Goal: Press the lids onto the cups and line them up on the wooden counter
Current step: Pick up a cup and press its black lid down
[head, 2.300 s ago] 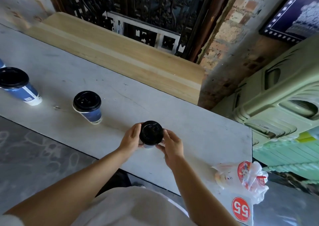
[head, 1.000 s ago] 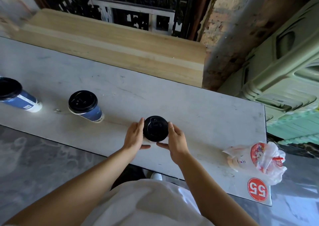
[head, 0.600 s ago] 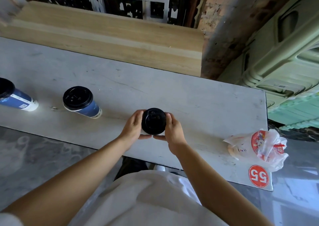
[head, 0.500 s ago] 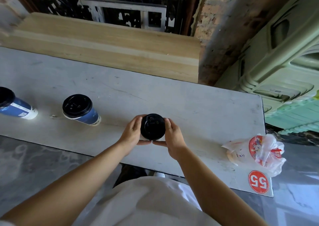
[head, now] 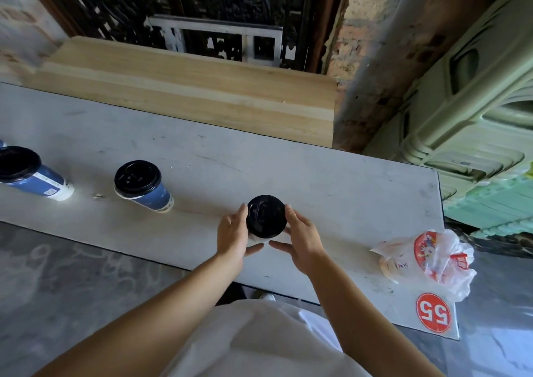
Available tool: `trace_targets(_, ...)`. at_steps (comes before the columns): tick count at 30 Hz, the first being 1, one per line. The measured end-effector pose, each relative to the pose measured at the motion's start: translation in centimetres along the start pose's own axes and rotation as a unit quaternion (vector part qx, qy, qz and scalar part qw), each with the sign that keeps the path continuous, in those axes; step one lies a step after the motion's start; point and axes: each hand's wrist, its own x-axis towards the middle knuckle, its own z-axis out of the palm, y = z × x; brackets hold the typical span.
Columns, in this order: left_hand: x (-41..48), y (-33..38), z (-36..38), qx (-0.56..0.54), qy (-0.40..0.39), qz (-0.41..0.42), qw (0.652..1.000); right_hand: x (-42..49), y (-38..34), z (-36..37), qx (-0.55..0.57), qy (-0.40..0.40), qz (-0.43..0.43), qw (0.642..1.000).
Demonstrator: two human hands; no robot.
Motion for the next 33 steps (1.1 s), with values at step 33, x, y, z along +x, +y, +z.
trace_targets(33, 1.7, 1.7, -1.8, 0.133, -0.16, 0.135, 0.969, 0.1, 0.4, 1.9, 0.004, 0.036, -0.029, 0.999)
